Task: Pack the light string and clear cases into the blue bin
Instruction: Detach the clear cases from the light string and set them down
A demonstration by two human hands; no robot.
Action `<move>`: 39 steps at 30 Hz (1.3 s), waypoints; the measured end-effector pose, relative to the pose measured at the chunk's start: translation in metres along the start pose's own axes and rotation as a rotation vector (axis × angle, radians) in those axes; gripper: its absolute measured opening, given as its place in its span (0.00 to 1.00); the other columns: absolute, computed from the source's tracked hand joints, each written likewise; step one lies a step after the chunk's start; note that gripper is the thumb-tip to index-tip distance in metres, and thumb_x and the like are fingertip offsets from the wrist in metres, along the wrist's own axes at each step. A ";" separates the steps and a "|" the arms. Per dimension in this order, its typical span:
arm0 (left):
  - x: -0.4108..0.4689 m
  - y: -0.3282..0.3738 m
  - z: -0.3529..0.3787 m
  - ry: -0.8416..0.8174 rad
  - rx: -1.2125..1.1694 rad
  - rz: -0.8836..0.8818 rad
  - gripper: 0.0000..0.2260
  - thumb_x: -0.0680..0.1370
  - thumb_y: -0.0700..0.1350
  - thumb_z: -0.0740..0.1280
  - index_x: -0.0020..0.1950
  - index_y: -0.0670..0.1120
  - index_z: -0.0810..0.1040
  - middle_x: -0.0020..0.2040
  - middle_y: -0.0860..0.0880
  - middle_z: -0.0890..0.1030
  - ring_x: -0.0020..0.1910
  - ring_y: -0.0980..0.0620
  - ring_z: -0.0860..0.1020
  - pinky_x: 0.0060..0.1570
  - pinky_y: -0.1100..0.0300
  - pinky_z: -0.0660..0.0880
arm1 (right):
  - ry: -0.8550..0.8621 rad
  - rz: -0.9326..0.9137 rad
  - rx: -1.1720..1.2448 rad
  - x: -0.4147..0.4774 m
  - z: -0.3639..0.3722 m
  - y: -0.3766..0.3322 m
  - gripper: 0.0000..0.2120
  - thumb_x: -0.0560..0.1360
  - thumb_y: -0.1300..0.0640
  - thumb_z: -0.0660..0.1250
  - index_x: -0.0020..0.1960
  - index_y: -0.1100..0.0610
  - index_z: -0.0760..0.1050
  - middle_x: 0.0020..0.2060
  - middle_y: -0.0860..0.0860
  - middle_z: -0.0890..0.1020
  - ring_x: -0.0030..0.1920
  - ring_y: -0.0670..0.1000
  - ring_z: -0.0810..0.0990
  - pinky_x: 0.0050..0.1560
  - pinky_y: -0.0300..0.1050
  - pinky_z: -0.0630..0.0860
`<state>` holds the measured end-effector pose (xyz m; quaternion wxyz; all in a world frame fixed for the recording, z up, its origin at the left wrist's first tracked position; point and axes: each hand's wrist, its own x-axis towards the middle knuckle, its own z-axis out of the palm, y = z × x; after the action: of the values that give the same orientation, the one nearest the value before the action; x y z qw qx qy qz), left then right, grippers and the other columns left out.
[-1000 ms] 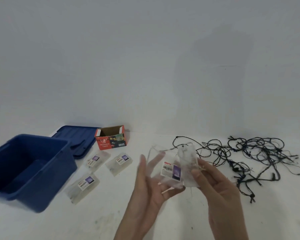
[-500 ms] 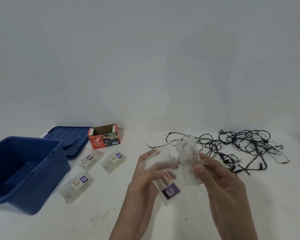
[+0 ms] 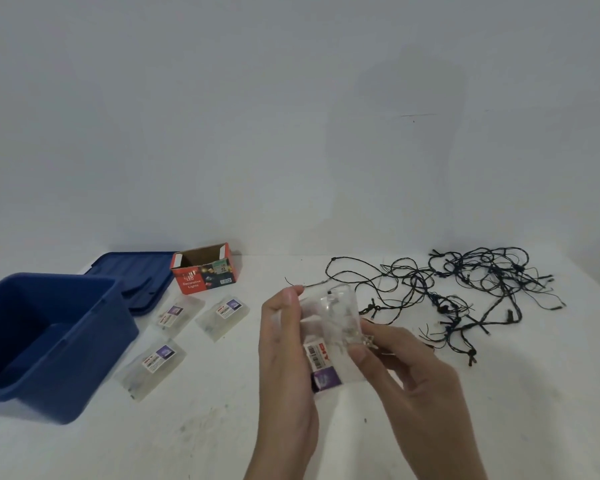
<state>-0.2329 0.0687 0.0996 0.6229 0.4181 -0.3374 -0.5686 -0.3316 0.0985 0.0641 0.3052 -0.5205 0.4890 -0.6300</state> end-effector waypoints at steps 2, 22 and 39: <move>0.001 0.001 -0.001 -0.008 0.040 0.002 0.16 0.64 0.63 0.61 0.43 0.55 0.78 0.37 0.55 0.82 0.36 0.55 0.82 0.32 0.59 0.79 | 0.015 -0.089 -0.148 0.000 0.001 0.001 0.17 0.66 0.35 0.66 0.50 0.40 0.81 0.47 0.42 0.80 0.41 0.45 0.80 0.43 0.30 0.75; 0.003 0.000 -0.003 -0.133 0.074 -0.059 0.17 0.67 0.63 0.60 0.42 0.52 0.78 0.35 0.51 0.82 0.33 0.52 0.79 0.38 0.55 0.74 | -0.117 -0.285 -0.209 0.000 0.006 0.002 0.12 0.74 0.54 0.61 0.55 0.48 0.78 0.43 0.42 0.73 0.41 0.43 0.76 0.41 0.28 0.71; 0.005 -0.002 -0.001 -0.041 -0.059 -0.012 0.20 0.68 0.62 0.59 0.46 0.48 0.77 0.33 0.50 0.80 0.30 0.55 0.77 0.29 0.60 0.74 | -0.062 -0.015 -0.153 -0.006 -0.004 -0.016 0.08 0.66 0.53 0.70 0.44 0.43 0.80 0.34 0.38 0.84 0.40 0.41 0.79 0.44 0.27 0.69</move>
<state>-0.2320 0.0640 0.0968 0.6246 0.3898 -0.3306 -0.5905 -0.3317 0.1100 0.0768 0.2748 -0.5651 0.5224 -0.5764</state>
